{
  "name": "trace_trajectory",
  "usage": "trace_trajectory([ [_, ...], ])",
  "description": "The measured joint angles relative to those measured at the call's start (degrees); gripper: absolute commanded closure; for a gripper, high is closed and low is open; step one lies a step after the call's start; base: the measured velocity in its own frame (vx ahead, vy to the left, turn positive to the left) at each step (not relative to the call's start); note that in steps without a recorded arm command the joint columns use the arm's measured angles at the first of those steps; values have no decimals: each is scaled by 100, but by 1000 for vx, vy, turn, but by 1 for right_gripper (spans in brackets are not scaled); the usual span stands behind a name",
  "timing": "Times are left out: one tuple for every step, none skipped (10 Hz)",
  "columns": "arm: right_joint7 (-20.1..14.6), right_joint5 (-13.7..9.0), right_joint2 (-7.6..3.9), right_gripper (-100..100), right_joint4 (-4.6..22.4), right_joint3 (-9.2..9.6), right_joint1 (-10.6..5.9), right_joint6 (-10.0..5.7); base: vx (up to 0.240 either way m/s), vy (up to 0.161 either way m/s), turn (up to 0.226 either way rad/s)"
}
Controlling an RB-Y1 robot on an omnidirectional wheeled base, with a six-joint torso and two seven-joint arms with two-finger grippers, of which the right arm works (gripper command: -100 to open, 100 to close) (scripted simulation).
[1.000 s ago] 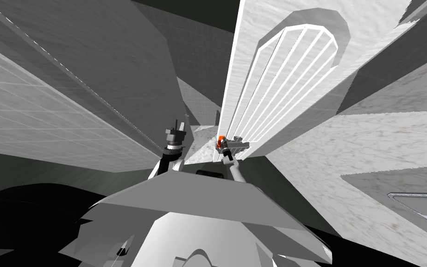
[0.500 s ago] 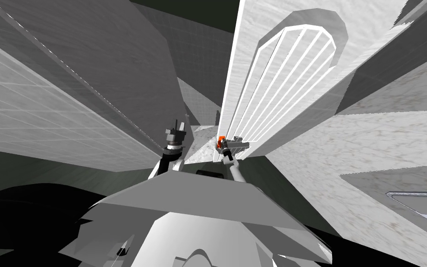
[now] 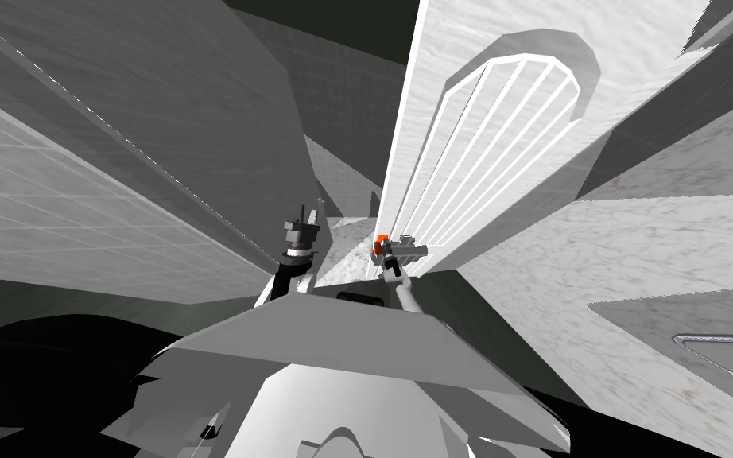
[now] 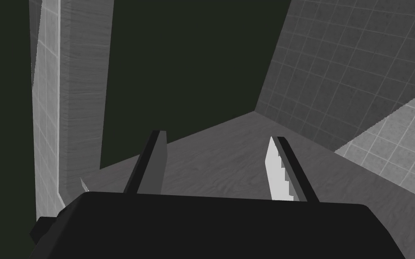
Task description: Push the door open
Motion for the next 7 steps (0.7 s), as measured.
trace_trajectory([
  [15, -8, -7, 100, 56, -56, -60, -10, 186, 119, -35],
  [31, -14, -24, 100, -11, -109, -45, 34, 197, 116, -58],
  [64, -13, -21, 100, -104, -168, -9, 95, 206, 95, -95],
  [92, -20, -27, 100, -59, -236, -32, 68, 145, 115, -55],
  [106, -28, -44, 100, -73, -292, -45, 71, 154, 126, -49],
  [96, -48, -97, 100, 5, -356, -87, 36, 130, 115, -52],
  [100, -57, -113, 100, 32, -414, -94, 12, 103, 92, -55],
])
